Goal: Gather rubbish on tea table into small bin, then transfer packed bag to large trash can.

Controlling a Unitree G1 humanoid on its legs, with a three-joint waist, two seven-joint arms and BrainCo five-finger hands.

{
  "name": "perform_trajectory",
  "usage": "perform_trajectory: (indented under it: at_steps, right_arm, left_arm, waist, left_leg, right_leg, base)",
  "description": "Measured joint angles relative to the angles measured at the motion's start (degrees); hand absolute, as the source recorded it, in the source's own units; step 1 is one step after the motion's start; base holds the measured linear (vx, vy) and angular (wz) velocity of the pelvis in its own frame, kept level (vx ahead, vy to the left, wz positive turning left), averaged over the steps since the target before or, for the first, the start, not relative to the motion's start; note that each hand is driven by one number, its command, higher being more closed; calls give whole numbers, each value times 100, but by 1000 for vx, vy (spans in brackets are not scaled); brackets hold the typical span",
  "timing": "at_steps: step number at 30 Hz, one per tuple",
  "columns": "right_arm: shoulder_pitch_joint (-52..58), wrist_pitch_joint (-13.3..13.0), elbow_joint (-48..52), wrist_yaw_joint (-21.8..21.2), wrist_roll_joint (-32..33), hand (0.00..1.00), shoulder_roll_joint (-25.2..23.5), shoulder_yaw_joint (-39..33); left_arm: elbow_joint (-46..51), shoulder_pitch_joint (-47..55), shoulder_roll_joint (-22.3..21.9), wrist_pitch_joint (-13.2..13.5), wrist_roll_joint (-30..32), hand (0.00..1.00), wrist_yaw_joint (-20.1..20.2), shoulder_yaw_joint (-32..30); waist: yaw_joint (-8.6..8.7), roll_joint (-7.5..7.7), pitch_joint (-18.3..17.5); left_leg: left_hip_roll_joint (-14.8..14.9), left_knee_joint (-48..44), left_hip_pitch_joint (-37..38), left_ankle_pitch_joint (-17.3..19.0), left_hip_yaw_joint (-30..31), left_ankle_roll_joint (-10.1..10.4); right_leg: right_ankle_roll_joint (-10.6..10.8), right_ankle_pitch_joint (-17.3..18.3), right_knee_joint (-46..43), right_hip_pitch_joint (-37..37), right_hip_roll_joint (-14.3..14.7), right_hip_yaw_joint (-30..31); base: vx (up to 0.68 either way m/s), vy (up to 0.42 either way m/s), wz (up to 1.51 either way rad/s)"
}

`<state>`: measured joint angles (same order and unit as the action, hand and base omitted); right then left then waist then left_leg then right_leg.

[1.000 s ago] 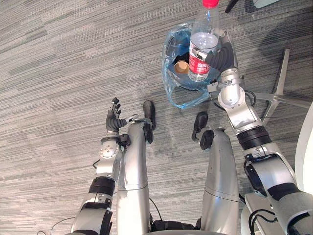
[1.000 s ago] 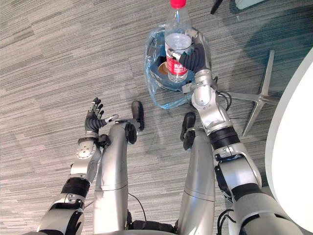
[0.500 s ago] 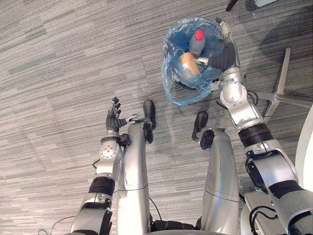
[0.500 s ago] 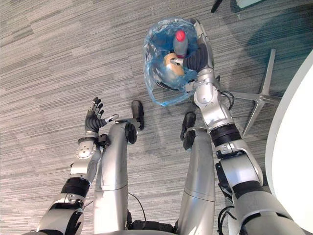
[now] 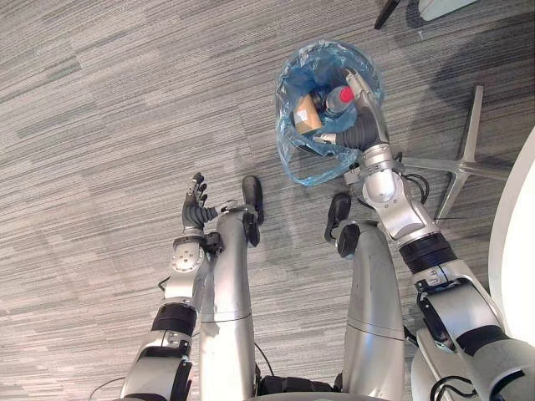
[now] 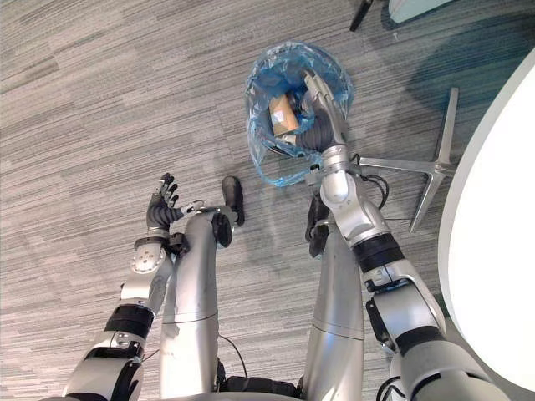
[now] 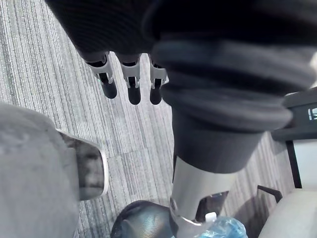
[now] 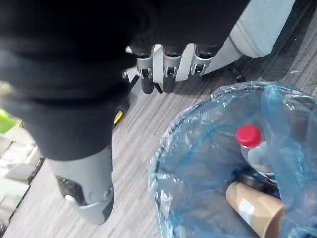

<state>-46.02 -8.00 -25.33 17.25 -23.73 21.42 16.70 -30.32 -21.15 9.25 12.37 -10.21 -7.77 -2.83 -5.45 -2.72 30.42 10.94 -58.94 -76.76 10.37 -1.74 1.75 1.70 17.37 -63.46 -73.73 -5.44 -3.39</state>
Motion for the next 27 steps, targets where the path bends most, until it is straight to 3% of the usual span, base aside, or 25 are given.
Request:
perform_trajectory:
  at_steps: [8,15,27]
  right_arm:
    - [42,-53,-103,-258,-819,0,-13,654]
    - [-19,-27,-898,-377,-1282,0,-110,908]
    - [-788,492,-2104,-233,-1316,0,-217,832]
  left_arm:
    - [-25,-2,0,7,140,0,1,-1]
    - [-82,-13,-3,84,139,0,0,-1]
    - [-85,-84,43,199,61,0,-8,9]
  waist:
    - [4,1,-1]
    - [-5,1,-1]
    - [2,8,-9]
  left_leg:
    - [17,121,44,-45,29,67]
    - [0,311,40,-133,53,143]
    - [-95,481,-202,-304,235,257]
  right_leg:
    - [-86,-49,84,38,27,-62]
    - [-129,-56,175,31,20,-149]
    - [-218,-5,99,-221,-54,-331]
  base:
    - [-1,2,0]
    - [-1,6,5]
    - [3,7,8]
